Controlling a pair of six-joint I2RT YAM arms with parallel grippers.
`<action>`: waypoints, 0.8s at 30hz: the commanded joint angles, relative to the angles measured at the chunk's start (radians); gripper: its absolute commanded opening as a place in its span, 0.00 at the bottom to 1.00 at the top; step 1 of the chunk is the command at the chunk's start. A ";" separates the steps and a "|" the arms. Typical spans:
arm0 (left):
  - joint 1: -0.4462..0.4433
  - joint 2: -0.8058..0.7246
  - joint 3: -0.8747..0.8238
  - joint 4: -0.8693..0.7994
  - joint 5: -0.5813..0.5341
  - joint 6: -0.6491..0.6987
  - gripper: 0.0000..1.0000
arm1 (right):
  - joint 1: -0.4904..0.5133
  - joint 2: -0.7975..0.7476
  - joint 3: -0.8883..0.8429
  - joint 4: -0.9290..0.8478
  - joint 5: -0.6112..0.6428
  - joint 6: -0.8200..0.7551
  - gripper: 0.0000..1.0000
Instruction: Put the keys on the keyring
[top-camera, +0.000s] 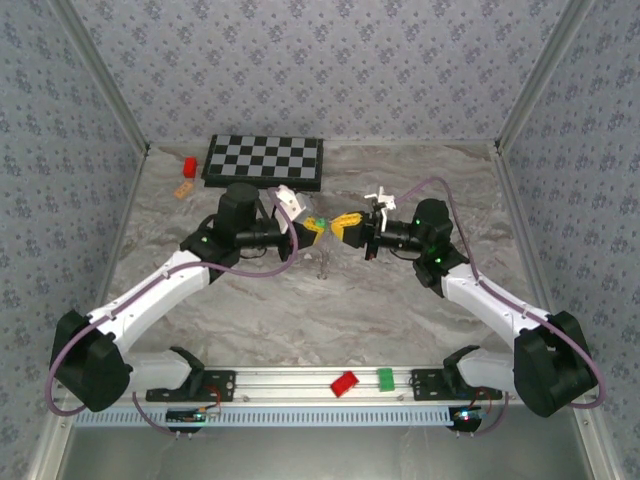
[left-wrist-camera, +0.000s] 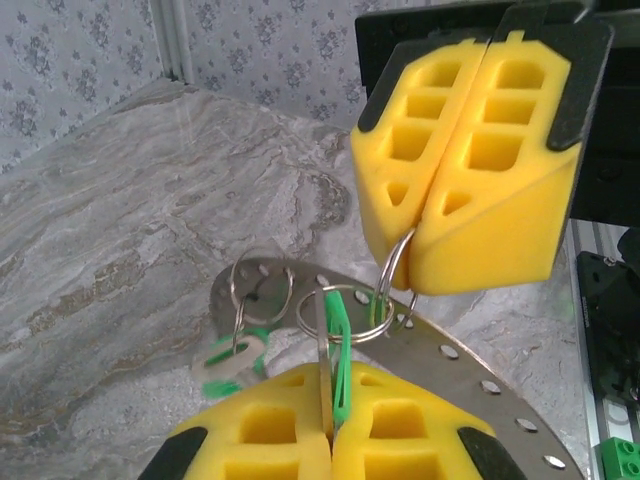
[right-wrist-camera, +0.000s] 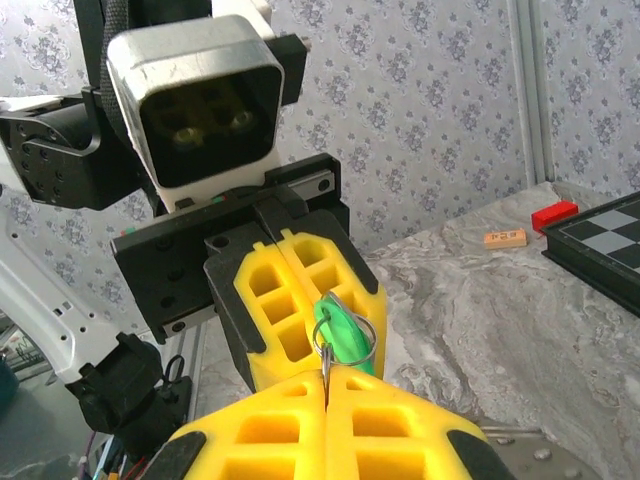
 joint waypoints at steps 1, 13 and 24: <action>-0.010 -0.010 0.050 -0.023 -0.010 0.030 0.00 | 0.007 -0.017 0.029 -0.011 -0.031 -0.025 0.00; -0.019 -0.021 0.075 -0.074 -0.055 0.070 0.00 | -0.004 -0.035 0.014 -0.046 -0.013 -0.055 0.00; -0.057 0.064 0.160 -0.193 -0.193 0.125 0.00 | -0.048 -0.110 -0.078 -0.109 0.162 -0.076 0.33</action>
